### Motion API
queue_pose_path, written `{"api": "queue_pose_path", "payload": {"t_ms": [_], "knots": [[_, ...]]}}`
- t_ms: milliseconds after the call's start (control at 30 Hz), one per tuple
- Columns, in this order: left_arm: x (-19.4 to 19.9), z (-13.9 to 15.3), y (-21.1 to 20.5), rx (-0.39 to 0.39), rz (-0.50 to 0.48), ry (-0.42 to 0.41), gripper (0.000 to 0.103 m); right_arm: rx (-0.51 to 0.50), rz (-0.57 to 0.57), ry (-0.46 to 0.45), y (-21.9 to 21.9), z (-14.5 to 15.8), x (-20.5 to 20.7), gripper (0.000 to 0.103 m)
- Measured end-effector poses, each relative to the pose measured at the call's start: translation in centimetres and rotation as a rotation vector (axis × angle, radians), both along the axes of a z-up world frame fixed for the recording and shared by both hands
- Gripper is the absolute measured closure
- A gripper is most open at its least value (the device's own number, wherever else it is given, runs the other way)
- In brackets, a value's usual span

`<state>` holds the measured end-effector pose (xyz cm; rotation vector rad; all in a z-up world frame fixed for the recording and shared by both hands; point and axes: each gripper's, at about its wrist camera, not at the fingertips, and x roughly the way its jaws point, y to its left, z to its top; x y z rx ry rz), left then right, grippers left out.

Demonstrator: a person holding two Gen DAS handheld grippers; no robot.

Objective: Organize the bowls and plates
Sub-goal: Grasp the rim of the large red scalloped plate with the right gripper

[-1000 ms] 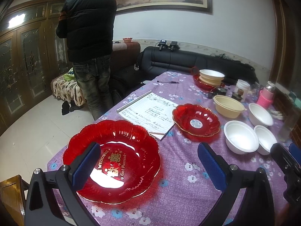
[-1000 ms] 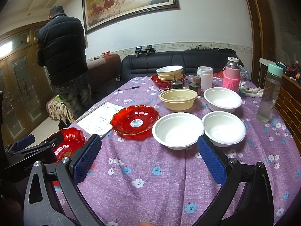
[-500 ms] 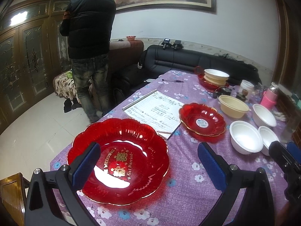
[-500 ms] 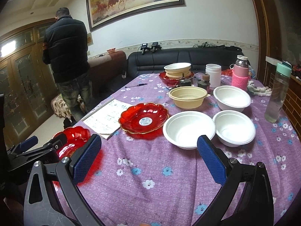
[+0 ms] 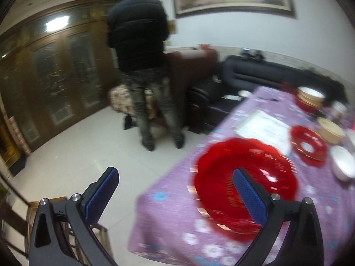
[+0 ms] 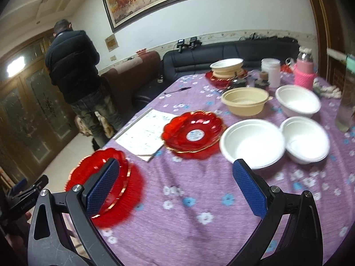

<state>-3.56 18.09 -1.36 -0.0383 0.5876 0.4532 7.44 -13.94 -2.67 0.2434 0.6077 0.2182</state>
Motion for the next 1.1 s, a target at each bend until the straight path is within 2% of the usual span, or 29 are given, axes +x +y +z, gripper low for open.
{"api": "queue_pose_path", "payload": {"t_ms": [133,200,367,600,733,833,1000,1100], "knots": [[0.7,-1.2,2.2,-0.010,0.064,0.041,0.000,0.001,0.049,0.035,1.4,-0.9,0.5,0.000],[1.0,-2.1,2.6,-0.025,0.072,0.064,0.000,-0.031,0.073,0.039,2.4,-1.3,0.6,0.000],[1.7,-3.8,3.0,-0.029,0.078,0.114,0.000,-0.038,0.145,0.058,4.1,-2.0,0.7,0.000],[1.2,-4.1,3.1,-0.019,0.094,0.109,0.000,-0.026,0.209,0.022,6.0,-2.8,0.2,0.000],[1.9,-4.4,3.2,-0.049,0.081,0.133,0.000,-0.017,0.252,0.081,7.7,-3.8,1.6,0.000],[2.6,-4.7,3.5,-0.084,0.088,0.148,0.000,-0.035,0.277,0.157,9.4,-5.0,3.5,0.000],[3.5,-5.3,3.9,-0.101,0.115,0.171,0.000,-0.034,0.261,0.239,10.8,-6.8,5.8,0.002],[4.2,-5.9,3.7,-0.098,0.113,0.192,0.000,-0.014,0.254,0.294,11.0,-8.0,7.1,0.007]]}}
